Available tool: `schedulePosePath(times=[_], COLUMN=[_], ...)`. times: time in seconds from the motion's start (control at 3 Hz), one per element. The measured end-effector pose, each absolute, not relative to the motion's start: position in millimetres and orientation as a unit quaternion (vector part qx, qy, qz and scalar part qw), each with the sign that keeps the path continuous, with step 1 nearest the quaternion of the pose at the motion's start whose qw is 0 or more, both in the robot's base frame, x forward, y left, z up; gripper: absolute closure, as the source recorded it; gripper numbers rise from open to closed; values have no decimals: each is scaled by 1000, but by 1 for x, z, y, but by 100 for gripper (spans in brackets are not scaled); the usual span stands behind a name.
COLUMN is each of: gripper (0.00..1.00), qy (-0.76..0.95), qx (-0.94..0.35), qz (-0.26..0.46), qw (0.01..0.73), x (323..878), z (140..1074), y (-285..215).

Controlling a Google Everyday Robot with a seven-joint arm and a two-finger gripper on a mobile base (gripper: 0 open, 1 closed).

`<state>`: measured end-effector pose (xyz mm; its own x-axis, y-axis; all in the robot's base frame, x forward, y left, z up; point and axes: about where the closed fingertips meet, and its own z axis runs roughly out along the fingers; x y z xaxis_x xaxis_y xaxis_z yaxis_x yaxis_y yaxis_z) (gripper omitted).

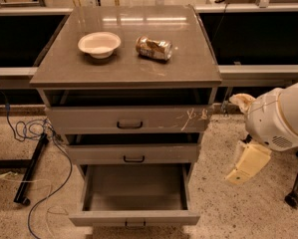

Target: Close bottom drawer

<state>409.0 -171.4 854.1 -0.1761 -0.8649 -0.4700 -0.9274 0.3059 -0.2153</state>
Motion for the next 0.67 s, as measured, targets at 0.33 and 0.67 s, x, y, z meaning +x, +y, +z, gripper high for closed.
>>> schedulePosePath(times=[0.33,0.67], gripper=[0,0], qy=[775,782], qx=[-577,-568], qz=[81,104], qw=[244,236], x=[402,396], z=[818,771], y=[-164,-154])
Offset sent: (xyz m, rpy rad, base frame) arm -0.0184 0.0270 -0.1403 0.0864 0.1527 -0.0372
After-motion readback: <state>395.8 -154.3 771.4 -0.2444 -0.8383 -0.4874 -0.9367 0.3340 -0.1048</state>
